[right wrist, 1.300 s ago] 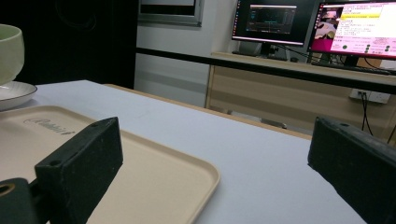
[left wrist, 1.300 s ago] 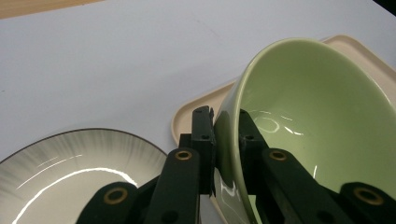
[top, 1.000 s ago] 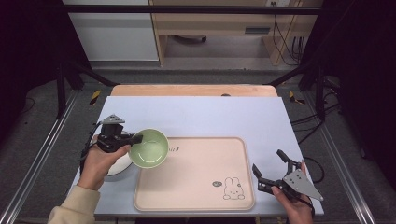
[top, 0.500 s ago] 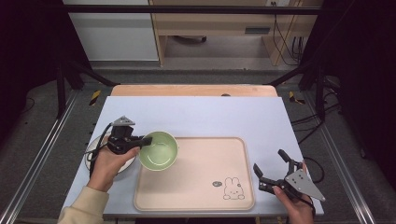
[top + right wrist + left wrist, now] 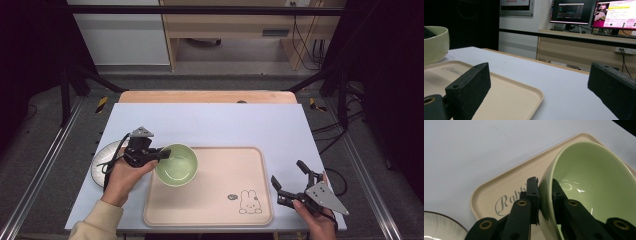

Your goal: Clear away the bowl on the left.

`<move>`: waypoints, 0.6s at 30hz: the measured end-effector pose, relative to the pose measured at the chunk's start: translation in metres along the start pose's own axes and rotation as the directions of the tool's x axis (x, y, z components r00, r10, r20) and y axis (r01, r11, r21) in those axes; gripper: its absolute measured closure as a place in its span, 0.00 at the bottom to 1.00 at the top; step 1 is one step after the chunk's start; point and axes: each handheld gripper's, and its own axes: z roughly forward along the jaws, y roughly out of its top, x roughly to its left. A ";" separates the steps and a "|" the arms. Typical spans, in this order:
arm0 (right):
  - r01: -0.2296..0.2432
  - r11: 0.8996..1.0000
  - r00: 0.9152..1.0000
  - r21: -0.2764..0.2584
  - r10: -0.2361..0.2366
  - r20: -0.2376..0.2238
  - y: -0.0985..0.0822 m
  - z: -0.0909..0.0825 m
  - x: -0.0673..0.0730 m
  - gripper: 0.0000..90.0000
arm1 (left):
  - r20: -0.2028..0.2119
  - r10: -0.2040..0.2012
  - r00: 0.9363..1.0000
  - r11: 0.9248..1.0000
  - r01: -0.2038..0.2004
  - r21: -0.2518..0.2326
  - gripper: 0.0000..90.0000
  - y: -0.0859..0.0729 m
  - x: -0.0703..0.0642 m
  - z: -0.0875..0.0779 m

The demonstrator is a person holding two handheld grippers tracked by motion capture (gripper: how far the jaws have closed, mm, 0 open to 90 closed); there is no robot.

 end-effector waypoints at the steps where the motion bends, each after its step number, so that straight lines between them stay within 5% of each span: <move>1: -0.001 1.000 1.000 -0.003 0.001 -0.004 0.000 0.000 0.000 0.05 | 0.001 -0.001 1.000 1.000 0.001 0.002 0.91 0.000 0.000 0.001; 18: -0.011 1.000 0.996 0.016 0.012 -0.089 0.000 0.001 0.003 0.05 | 0.020 0.008 1.000 1.000 -0.008 0.019 0.91 -0.001 -0.007 0.010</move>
